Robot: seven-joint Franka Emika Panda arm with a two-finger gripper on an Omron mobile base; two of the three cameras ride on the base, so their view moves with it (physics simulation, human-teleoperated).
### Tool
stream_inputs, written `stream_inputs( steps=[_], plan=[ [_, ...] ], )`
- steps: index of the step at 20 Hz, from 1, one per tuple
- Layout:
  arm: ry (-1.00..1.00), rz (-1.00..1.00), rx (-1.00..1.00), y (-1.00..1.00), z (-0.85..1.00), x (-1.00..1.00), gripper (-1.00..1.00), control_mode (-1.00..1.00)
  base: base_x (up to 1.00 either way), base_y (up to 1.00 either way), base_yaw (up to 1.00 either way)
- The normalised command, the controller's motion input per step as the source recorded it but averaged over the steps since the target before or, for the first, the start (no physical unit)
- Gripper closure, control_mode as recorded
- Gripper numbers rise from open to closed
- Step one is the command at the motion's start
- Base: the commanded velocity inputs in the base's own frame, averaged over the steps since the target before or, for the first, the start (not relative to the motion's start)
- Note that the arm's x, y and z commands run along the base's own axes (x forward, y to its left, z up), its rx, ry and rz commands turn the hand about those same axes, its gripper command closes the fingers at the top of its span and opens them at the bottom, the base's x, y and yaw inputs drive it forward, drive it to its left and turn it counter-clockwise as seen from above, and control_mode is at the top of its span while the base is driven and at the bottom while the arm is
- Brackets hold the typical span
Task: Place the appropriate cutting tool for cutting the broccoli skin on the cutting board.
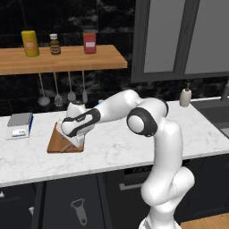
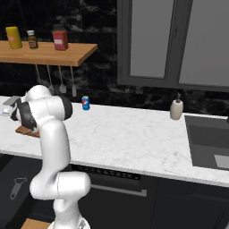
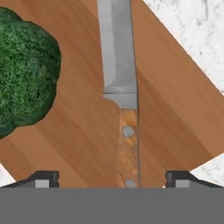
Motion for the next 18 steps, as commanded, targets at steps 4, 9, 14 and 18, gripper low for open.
stream_inputs(
  steps=[4, 9, 14, 18],
  plan=[
    [0.0, -0.08, 0.0, -0.35, 0.59, -0.53, -1.0, -1.0, 0.0, 0.0, 0.0],
    [0.0, -0.08, 0.0, -0.53, 0.6, -0.31, -1.0, -1.0, 0.0, 0.0, 0.0],
    [0.0, -0.04, 0.04, -0.78, 0.35, -0.32, -1.0, -1.0, 0.0, 0.0, 0.0],
    [0.0, -0.04, 0.07, -0.88, 0.21, -0.44, -1.0, -1.0, 0.0, 0.0, 0.0]
  ],
)
